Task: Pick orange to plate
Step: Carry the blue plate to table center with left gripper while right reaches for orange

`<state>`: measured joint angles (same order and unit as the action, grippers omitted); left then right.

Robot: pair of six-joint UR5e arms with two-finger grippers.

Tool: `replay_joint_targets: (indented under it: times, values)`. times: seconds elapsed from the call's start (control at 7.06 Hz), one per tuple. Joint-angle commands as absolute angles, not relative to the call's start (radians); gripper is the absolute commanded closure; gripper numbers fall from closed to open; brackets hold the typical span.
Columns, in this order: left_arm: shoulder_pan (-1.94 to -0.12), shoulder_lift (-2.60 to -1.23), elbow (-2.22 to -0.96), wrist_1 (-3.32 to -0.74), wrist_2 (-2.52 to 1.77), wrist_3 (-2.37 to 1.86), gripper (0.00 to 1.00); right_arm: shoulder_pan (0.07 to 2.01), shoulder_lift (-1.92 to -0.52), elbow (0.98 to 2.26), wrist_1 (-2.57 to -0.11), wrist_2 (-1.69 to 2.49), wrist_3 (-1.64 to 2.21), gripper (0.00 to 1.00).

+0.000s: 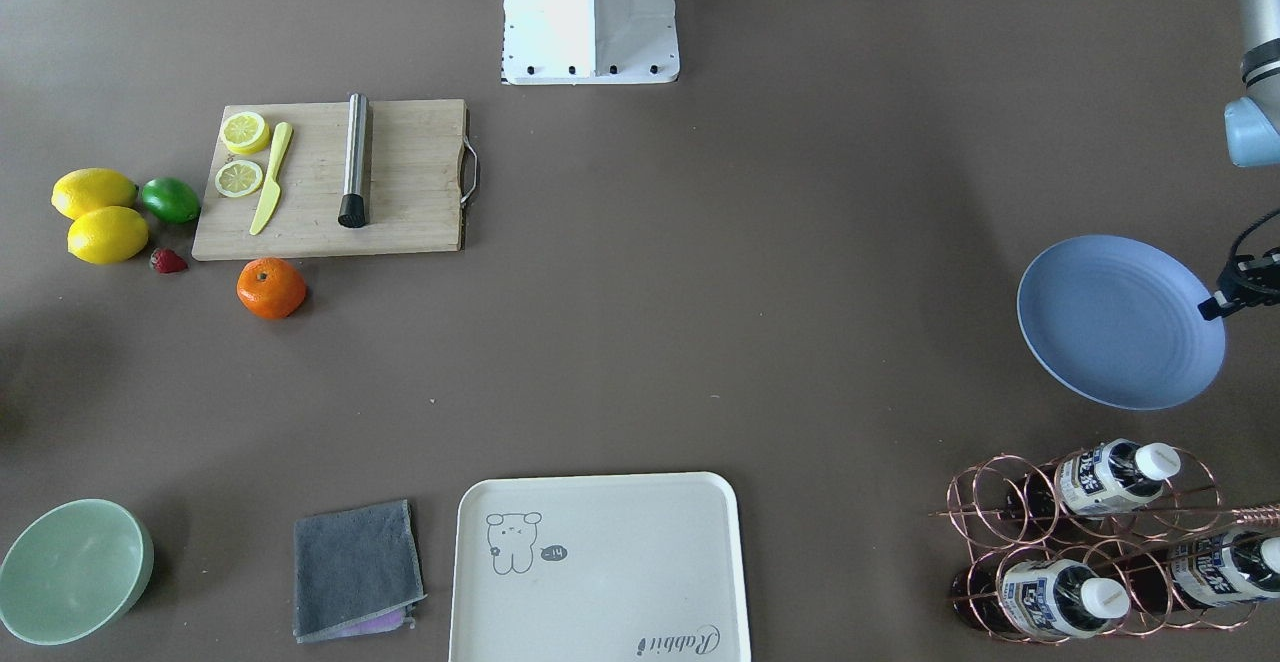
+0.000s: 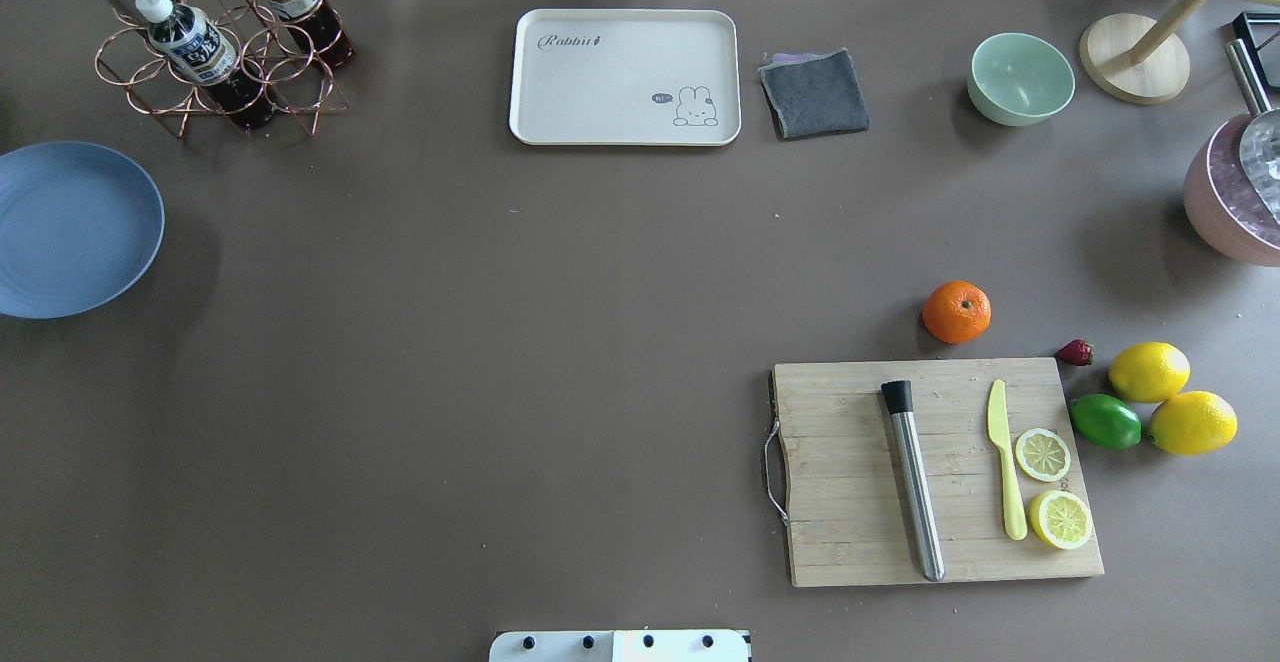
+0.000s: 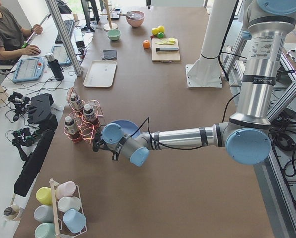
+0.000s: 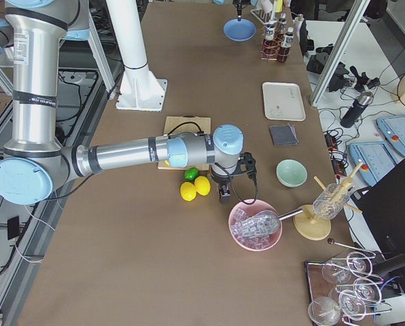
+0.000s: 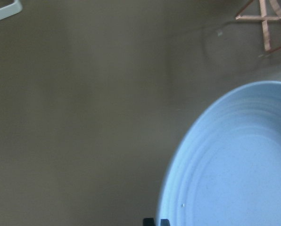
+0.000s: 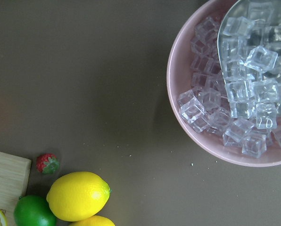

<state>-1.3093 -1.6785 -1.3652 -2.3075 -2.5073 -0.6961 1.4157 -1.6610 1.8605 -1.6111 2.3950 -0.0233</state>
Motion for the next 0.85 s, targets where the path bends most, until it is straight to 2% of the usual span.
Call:
replay_joint_targets:
  times: [0.0, 0.14, 0.28, 0.57, 0.71]
  values:
    - [-1.092, -1.686, -1.666, -2.306, -2.431, -1.188, 1.0, 1.352, -1.614, 1.859, -1.612, 2.396, 0.006, 0.0]
    - [-0.878, -1.707, -1.768, -2.303, -2.27, -1.4, 1.0, 1.31, -1.583, 1.856, -1.612, 2.396, 0.053, 0.0]
    - [-0.75, -1.794, -1.775, -2.301, -2.162, -1.528, 1.0, 1.245, -1.545, 1.859, -1.611, 2.395, 0.139, 0.0]
    - [-0.571, -1.958, -1.775, -2.112, -1.935, -1.589, 1.0, 1.163, -1.49, 1.856, -1.611, 2.367, 0.221, 0.01]
    - [-0.481, -1.995, -1.767, -2.065, -1.854, -1.589, 1.0, 1.111, -1.458, 1.856, -1.611, 2.32, 0.265, 0.02]
